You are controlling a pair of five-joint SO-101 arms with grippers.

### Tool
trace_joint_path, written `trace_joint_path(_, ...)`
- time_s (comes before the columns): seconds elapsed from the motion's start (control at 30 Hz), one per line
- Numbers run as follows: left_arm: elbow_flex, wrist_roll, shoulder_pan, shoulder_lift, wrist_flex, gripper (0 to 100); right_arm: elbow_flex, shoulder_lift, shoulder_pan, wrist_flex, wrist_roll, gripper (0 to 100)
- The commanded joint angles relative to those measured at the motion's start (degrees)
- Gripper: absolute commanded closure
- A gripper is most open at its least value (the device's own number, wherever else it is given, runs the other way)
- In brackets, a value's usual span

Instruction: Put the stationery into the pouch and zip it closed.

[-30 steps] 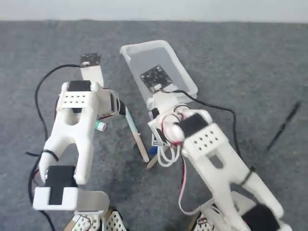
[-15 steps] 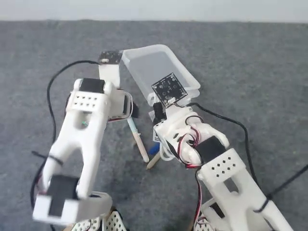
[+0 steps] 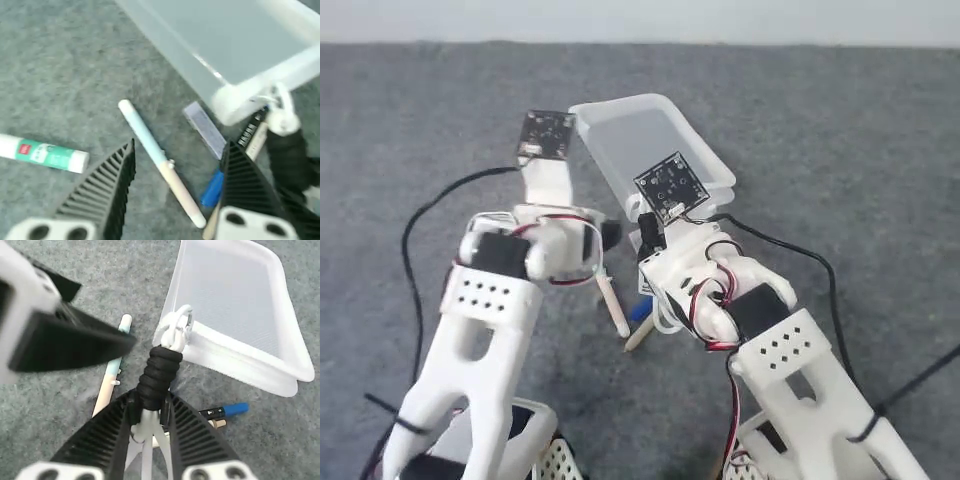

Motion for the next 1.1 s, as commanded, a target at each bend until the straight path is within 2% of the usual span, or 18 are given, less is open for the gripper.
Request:
trace_joint_path(0.0, 0.31, -0.18, 2.02, -2.64, -2.81, 74, -0.88, -3.38, 0.48, -0.92, 0.7, 99.3)
trace_joint_path(0.37, 7.34, 0.18, 2.55, -2.64, -16.62, 74, -1.05, -3.47, 0.22, -0.75, 0.53, 99.3)
trace_joint_path(0.5, 9.98, 5.54, 2.11, -2.64, -23.56, 74, -1.05, -3.47, 0.13, -0.75, 0.53, 99.3)
trace_joint_path(0.6, 12.44, 6.24, 2.46, -2.55, -27.69, 74, -1.05, -3.47, 0.13, -0.75, 0.53, 99.3)
trace_joint_path(0.8, 14.99, 6.24, 2.2, -2.55, -31.65, 75, -0.97, -3.47, -3.12, 1.01, 0.53, 99.3)
trace_joint_path(1.07, 15.08, 5.98, 2.11, -2.73, -31.65, 91, -1.05, -3.38, -0.04, -0.22, 0.7, 99.3)
